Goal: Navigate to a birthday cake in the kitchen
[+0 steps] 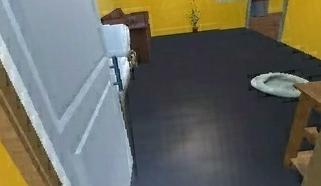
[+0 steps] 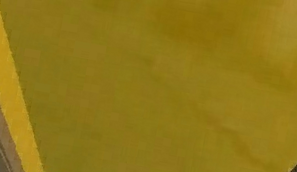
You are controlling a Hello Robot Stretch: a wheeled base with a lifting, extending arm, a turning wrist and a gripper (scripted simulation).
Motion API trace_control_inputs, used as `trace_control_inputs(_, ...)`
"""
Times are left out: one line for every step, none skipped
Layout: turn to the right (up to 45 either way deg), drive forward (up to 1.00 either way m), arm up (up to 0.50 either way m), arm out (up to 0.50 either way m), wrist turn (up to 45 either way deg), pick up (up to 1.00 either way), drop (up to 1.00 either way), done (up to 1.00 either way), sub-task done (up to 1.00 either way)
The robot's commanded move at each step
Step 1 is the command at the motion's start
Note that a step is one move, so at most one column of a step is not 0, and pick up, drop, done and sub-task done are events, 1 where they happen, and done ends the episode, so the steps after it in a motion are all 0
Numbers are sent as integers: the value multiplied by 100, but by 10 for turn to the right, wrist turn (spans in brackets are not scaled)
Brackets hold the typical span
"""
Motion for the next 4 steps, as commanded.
trace_control_inputs(90, 0, 0, 0, 0, 0, 0, 0, 0)
trace_control_inputs(0, 90, 0, 0, 0, 0, 0, 0, 0)
trace_control_inputs(150, 0, 0, 0, 0, 0, 0, 0, 0)
trace_control_inputs(0, 80, 0, 0, 0, 0, 0, 0, 0)
